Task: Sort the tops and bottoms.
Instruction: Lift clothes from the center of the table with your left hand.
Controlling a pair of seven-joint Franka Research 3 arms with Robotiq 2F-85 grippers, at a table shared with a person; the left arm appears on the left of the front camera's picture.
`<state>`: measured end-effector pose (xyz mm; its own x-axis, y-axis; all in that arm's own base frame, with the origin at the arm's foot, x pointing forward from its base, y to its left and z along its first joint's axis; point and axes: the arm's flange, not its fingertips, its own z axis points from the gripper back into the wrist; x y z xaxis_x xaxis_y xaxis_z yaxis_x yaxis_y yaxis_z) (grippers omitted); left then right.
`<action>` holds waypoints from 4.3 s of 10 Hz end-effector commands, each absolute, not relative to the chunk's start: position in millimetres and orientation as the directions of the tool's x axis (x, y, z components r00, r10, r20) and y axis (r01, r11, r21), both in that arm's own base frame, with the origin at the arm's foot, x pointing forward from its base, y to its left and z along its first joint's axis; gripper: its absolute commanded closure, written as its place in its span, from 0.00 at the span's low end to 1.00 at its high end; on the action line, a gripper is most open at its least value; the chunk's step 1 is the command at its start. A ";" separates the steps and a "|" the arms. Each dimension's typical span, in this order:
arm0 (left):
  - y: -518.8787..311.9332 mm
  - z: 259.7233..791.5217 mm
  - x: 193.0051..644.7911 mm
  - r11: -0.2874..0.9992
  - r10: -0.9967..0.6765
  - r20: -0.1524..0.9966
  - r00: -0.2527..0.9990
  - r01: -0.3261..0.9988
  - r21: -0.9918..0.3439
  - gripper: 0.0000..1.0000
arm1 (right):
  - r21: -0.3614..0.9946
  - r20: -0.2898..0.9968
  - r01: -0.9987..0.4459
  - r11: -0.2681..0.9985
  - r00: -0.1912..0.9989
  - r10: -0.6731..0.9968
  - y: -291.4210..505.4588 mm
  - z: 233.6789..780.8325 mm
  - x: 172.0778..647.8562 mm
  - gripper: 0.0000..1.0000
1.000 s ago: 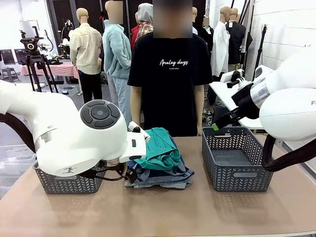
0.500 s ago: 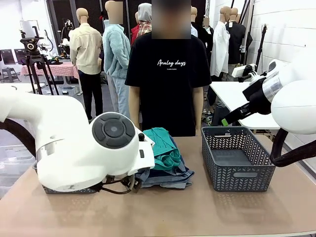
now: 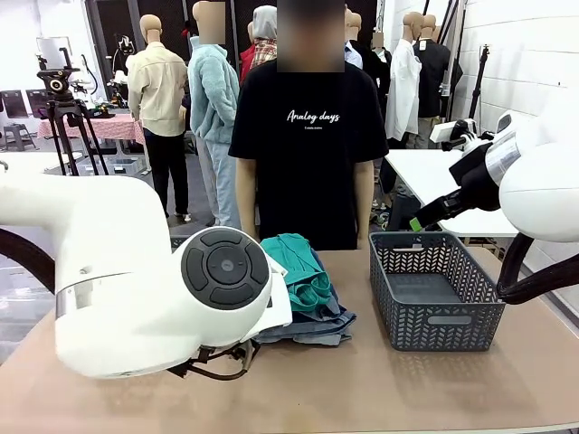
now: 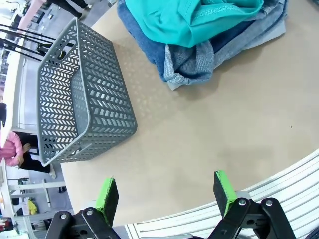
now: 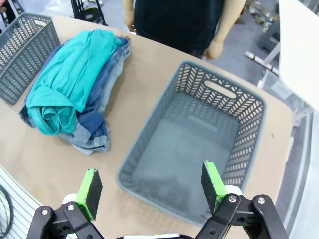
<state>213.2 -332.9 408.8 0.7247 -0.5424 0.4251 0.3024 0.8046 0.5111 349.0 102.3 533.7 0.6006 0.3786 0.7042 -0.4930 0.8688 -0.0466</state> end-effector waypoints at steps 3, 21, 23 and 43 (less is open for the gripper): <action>-332.3 408.5 214.3 0.804 -0.542 0.423 0.726 0.303 0.511 0.00 | -0.052 0.707 -0.497 0.866 0.594 0.384 103.1 534.4 348.8 0.00; -319.9 476.0 293.2 0.883 -0.393 0.516 0.761 0.156 0.443 0.00 | -0.052 0.707 -0.497 0.866 0.594 0.384 103.1 534.4 348.8 0.00; -321.6 490.2 335.9 0.936 -0.310 0.530 0.790 0.155 0.317 0.00 | -0.052 0.707 -0.497 0.866 0.594 0.384 103.1 534.4 348.8 0.00; -431.7 472.4 417.9 0.974 -0.211 0.236 0.949 0.225 -0.037 0.00 | -0.052 0.707 -0.497 0.866 0.594 0.384 103.1 534.4 348.8 0.00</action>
<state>409.5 -424.6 473.5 0.9448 -0.2324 0.2308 0.2512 0.9664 -0.0553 347.8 103.7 535.0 0.5965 0.3841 0.7047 -0.4919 0.8687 -0.0572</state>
